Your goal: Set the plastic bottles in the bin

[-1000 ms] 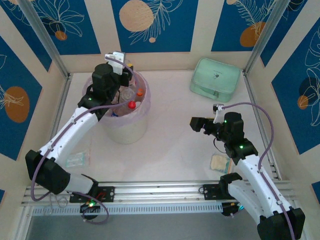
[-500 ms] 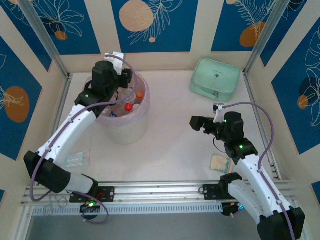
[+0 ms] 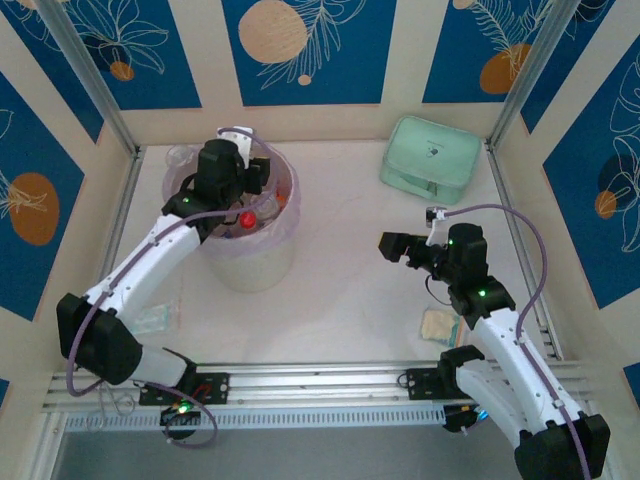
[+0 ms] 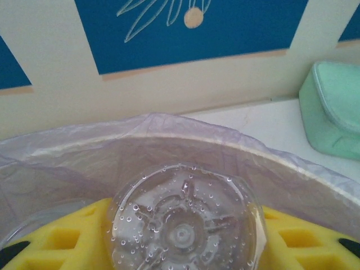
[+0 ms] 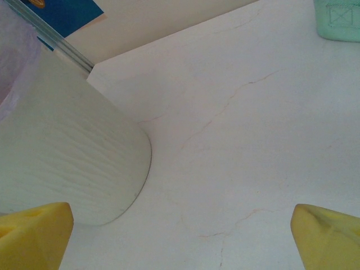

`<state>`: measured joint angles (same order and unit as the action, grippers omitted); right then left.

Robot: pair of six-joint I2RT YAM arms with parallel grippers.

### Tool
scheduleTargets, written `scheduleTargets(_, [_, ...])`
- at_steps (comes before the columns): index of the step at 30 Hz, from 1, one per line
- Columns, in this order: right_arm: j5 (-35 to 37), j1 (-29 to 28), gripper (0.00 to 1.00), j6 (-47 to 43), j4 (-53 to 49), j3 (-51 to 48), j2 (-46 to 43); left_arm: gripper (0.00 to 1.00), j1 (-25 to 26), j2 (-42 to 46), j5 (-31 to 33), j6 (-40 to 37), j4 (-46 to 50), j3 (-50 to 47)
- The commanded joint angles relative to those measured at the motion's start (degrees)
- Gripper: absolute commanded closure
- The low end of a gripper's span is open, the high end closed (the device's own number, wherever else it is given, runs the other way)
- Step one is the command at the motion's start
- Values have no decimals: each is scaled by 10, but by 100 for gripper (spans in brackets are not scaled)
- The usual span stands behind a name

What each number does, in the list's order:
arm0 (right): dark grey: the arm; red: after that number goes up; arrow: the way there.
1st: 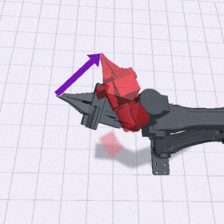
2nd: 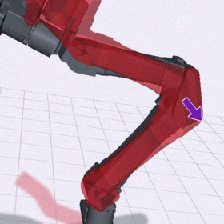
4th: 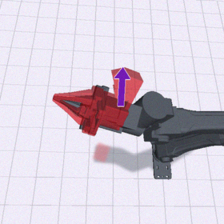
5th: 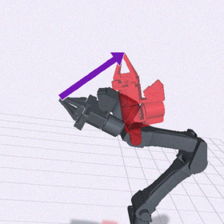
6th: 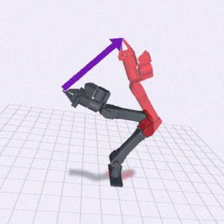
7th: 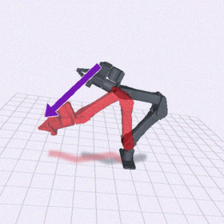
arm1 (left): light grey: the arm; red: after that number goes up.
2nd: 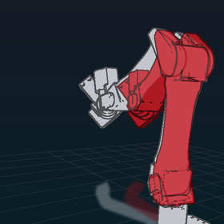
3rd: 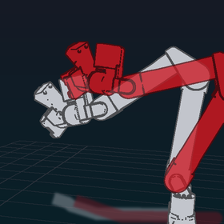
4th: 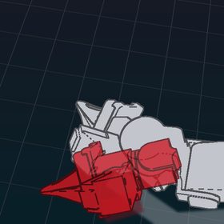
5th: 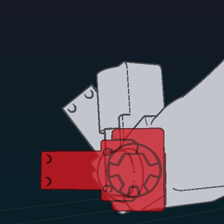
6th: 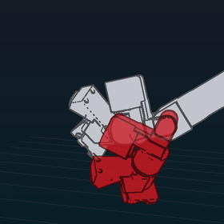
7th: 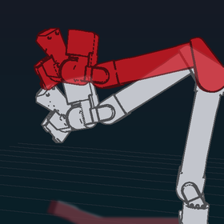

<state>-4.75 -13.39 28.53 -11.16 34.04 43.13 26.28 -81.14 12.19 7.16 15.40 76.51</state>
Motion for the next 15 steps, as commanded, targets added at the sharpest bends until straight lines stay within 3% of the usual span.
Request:
scheduleTargets(1, [-10,-5,1,-1,3,12,5,61,3,-9,-53,-6,209,58])
scheduleTargets(4, [-9,-5,1,-3,2,14,9,40,2,-17,-62,-23,257,161])
scheduleTargets(6, [-8,-6,1,-5,1,16,11,32,0,-28,-59,-33,288,224])
scheduleTargets(10, [-14,-6,0,-10,1,18,21,20,-6,-49,-41,-57,333,306])
scheduleTargets(15, [-18,-7,1,-21,-13,26,38,12,-37,-24,-27,-56,333,311])
